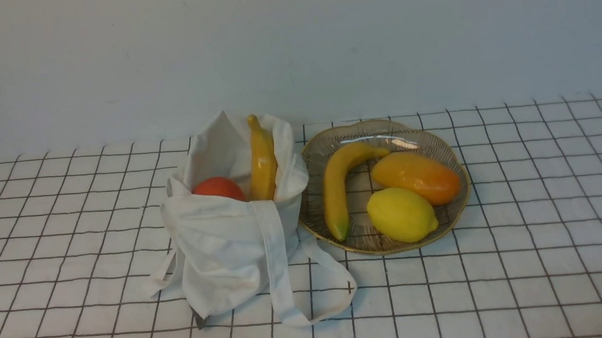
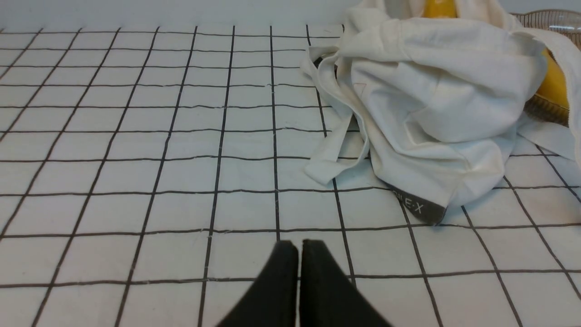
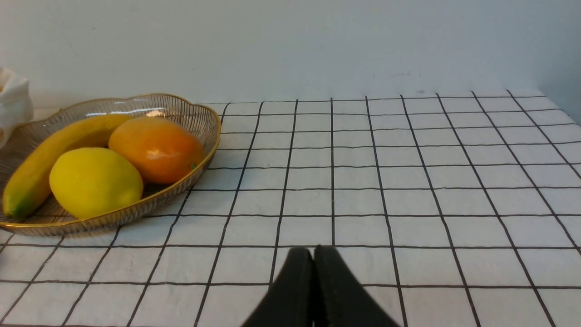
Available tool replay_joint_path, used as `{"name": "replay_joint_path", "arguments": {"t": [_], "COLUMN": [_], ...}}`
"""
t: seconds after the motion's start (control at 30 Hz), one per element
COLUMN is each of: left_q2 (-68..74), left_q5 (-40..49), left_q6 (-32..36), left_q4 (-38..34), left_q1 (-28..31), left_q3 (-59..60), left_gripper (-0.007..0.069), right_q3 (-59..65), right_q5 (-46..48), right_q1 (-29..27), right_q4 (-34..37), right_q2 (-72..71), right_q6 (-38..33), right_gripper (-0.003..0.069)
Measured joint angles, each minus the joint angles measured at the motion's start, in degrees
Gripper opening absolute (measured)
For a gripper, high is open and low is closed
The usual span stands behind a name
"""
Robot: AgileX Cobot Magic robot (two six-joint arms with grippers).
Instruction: Take the fruit out of the bag on the white checkered tablecloth and place them on the plate.
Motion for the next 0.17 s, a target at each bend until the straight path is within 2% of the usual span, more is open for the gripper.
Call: {"name": "replay_joint_path", "arguments": {"t": [0.17], "left_q2": [0.0], "left_q5": [0.0], "left_q6": [0.0], "left_q4": [0.0], "left_q1": [0.0], "left_q3": [0.0], "left_gripper": [-0.0008], "right_q3": [0.0], "right_q5": [0.0], "right_q1": [0.0], "right_q4": [0.0], "right_q2": [0.0], "right_q6": [0.0], "right_gripper": [-0.0015]}}
